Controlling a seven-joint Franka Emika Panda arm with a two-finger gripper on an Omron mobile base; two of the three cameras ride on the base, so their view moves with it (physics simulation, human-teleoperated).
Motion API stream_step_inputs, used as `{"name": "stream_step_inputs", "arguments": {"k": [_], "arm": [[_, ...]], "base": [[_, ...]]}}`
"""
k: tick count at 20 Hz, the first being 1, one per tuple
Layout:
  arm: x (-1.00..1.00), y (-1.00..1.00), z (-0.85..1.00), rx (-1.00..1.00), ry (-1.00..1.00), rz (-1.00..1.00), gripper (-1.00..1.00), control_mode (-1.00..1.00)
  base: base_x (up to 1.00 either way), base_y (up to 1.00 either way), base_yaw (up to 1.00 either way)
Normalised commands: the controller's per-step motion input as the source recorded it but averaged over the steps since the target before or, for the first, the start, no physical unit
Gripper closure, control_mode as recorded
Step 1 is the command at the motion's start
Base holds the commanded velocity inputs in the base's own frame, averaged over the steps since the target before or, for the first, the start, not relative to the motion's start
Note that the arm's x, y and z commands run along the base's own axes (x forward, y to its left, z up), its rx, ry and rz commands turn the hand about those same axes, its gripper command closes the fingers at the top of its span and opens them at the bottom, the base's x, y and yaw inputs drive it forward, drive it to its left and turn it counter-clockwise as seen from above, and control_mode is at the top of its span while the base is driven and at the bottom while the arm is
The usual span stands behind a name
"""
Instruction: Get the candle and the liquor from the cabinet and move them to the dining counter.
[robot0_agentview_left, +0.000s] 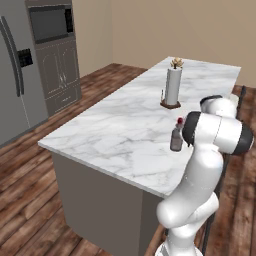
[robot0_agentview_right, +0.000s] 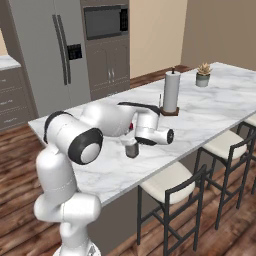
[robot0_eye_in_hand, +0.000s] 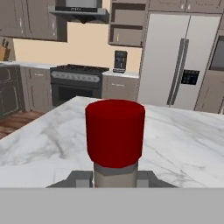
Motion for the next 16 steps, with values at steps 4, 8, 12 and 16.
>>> {"name": "stream_step_inputs", "arguments": {"k": [4,8,12,16], "arm": [[0.23,-0.02,-0.31,-0.01,0.00,0.01,1.00,-1.00],[0.14,0.00,-0.26,0.00,0.00,0.03,1.00,-1.00],[0.12,0.00,-0.28,0.00,0.01,0.04,1.00,-1.00],[0.03,0.01,-0.35,-0.01,0.00,0.04,-1.00,-1.00]], "base": [[0.00,0.00,0.00],[0.00,0.00,0.00],[0.00,0.00,0.00],[0.00,0.00,0.00]]}}
